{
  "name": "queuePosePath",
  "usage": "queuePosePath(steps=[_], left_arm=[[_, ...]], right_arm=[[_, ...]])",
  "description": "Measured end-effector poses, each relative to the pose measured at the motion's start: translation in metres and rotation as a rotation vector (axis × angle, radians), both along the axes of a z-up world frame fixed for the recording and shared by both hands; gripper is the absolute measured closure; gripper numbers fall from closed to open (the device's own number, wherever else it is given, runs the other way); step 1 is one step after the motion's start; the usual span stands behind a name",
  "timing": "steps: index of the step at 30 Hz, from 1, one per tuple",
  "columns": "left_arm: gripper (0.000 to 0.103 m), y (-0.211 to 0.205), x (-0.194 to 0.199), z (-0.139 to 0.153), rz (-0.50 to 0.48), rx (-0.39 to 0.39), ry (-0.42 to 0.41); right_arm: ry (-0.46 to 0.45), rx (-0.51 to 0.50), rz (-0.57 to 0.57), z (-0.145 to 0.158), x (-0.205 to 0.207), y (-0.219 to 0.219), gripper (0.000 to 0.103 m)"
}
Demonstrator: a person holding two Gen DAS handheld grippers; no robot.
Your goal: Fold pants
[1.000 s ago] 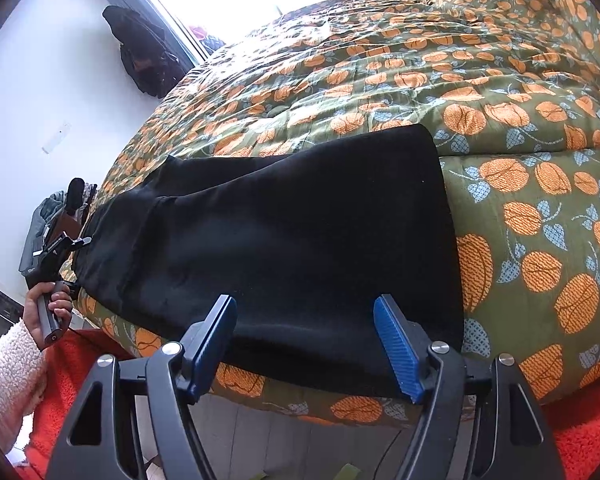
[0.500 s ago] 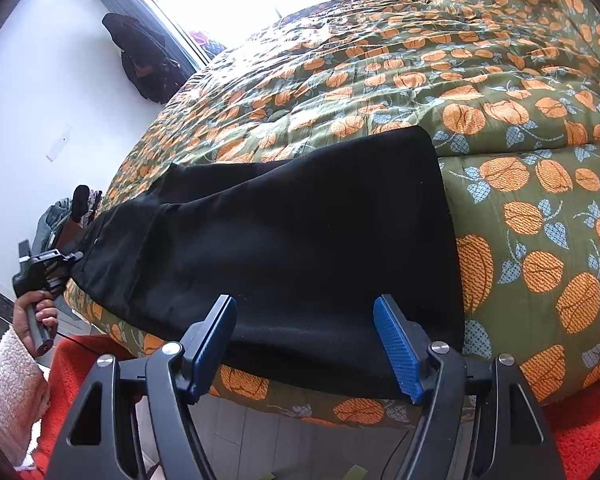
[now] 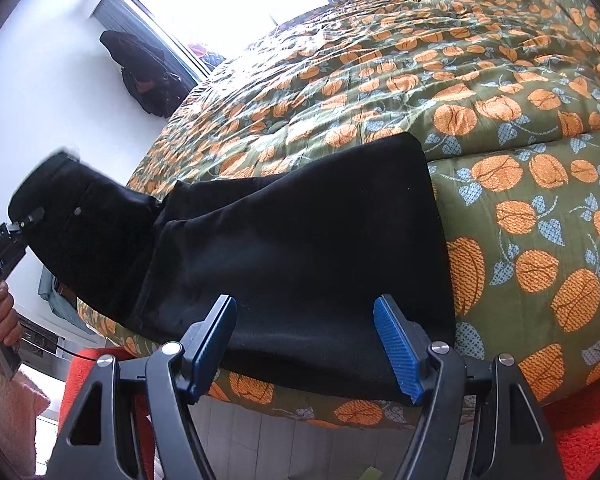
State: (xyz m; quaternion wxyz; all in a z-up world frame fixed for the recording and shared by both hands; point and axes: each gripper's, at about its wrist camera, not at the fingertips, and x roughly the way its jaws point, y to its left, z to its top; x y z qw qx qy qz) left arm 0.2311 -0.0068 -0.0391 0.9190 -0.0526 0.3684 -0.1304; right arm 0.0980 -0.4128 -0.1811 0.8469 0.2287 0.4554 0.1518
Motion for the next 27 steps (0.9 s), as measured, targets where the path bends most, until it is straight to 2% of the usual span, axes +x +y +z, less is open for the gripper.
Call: queuePosePath(steps=[2,4,6,7,9,10,11,14,17,19,20,22,23,24,26,27], left_arm=[[0.088,-0.038,-0.003,-0.011,-0.076,0.046,0.003],[0.086,-0.078,-0.001,-0.033,-0.163,0.083,0.044],[0.07,-0.121,0.0,-0.066,-0.275,0.162,0.109],[0.066,-0.138,0.0,-0.08,-0.324,0.192,0.145],[0.065,-0.162,-0.004,-0.109,-0.391,0.231,0.244],[0.065,-0.164,-0.006,-0.111,-0.387,0.229,0.258],[0.061,-0.164,-0.012,-0.108,-0.389,0.208,0.258],[0.037,-0.149,-0.024,-0.087,-0.387,0.133,0.228],[0.031,-0.109,-0.024,-0.057,-0.314,0.099,0.131],[0.029,-0.08,-0.017,-0.048,-0.235,0.108,0.087],[0.029,-0.064,-0.012,-0.048,-0.184,0.12,0.077],[0.031,-0.037,0.004,-0.059,-0.081,0.131,0.097],[0.031,-0.025,0.014,-0.073,-0.033,0.12,0.133],[0.037,-0.02,0.02,-0.084,-0.017,0.11,0.172],[0.04,-0.026,0.026,-0.11,-0.052,0.1,0.249],[0.04,-0.036,0.025,-0.121,-0.081,0.143,0.264]], right_arm=[[-0.012,-0.001,-0.011,0.003,-0.003,-0.003,0.032],[-0.022,0.004,-0.03,0.006,-0.007,-0.009,0.032],[-0.034,0.009,-0.06,0.008,-0.011,-0.017,0.032],[-0.039,0.01,-0.074,0.01,-0.012,-0.021,0.032],[-0.052,0.009,-0.116,0.013,-0.017,-0.034,0.032],[-0.056,0.009,-0.133,0.013,-0.019,-0.039,0.032],[-0.059,0.009,-0.153,0.013,-0.022,-0.045,0.032],[-0.063,0.02,-0.218,0.013,-0.03,-0.064,0.032],[-0.103,0.023,-0.273,0.021,-0.034,-0.075,0.032],[-0.142,0.028,-0.269,0.033,-0.033,-0.073,0.032],[-0.155,0.061,-0.243,0.038,-0.029,-0.068,0.032],[-0.145,0.166,-0.139,0.042,-0.01,-0.052,0.032],[-0.135,0.2,-0.098,0.042,-0.002,-0.045,0.032],[-0.116,0.239,-0.052,0.041,0.008,-0.035,0.032],[-0.043,0.321,0.037,0.032,0.035,-0.015,0.032],[-0.014,0.341,0.068,0.027,0.045,-0.008,0.032]])
